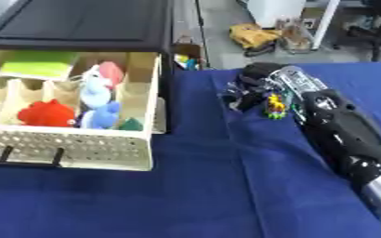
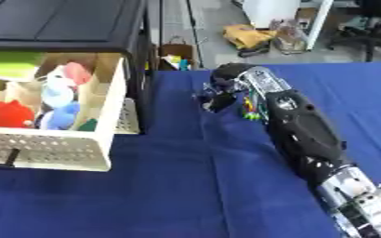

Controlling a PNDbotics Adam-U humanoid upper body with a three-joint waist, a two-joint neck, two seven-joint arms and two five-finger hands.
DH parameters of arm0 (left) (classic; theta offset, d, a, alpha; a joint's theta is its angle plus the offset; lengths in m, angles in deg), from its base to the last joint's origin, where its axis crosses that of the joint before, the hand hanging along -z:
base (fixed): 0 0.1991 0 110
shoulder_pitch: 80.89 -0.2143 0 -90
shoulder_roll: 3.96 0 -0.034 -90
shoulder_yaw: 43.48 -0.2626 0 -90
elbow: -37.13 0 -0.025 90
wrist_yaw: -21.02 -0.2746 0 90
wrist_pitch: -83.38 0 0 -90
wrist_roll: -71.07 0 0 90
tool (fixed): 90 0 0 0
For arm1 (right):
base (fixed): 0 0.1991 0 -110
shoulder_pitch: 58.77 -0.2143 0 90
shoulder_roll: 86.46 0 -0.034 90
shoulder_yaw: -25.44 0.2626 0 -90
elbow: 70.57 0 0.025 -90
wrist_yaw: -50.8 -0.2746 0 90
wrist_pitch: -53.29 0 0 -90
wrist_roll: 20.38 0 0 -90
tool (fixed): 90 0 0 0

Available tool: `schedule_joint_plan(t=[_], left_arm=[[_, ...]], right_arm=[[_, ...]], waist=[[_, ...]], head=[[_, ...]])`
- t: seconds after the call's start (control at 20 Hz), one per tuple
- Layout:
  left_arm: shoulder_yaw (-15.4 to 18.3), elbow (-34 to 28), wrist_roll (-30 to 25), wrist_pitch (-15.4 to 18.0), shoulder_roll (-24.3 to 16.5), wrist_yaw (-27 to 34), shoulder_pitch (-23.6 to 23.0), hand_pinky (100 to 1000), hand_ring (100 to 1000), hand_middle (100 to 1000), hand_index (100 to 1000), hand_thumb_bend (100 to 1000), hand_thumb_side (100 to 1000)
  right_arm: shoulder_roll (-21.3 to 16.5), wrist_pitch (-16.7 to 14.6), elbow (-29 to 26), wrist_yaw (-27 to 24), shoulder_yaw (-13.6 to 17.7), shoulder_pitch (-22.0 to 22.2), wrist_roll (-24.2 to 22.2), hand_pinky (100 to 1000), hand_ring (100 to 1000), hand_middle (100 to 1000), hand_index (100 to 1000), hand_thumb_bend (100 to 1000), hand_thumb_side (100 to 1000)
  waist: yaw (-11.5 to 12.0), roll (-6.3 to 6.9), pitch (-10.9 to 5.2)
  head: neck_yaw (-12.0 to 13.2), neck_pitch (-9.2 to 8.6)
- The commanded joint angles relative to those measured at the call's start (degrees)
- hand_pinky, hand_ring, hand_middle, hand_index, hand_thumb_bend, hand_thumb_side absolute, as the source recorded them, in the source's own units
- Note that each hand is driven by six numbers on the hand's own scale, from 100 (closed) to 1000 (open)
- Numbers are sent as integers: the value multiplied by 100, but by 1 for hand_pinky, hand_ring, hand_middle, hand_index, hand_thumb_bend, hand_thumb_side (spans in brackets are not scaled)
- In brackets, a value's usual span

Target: Pick up objects from table and place into drawer.

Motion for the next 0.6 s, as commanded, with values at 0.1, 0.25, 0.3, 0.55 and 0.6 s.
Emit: schedule_joint_plan(t=[0.1,0.25,0.3,0.55,0.6], left_arm=[[13,-75,-9,30,-196,21,1,591,720,729,871,190,1000],[15,-75,-11,36,-213,29,-14,591,720,729,871,190,1000],[16,-75,-12,37,-218,30,-19,591,720,729,871,190,1000],[19,-75,-5,37,-243,39,-32,591,720,728,871,189,1000],[18,-75,-4,38,-247,41,-32,591,719,728,871,189,1000]], right_arm=[[-340,-67,-678,-428,-67,-215,-42,617,726,362,465,190,728],[-512,-83,-1275,-923,-154,-270,-181,614,716,353,453,183,746],[-575,-76,-1482,-1092,-188,-287,-238,614,715,353,451,181,750],[-836,47,-2638,-1874,-337,-348,-463,610,702,346,432,158,773],[-863,100,-2853,-2035,-341,-357,-512,608,699,348,428,172,895]], waist=[[-16,21,-142],[-30,13,-162],[-36,10,-170],[-46,-5,-199],[-45,-6,-203]], head=[[2,-14],[11,5],[15,11],[30,38],[29,43]])
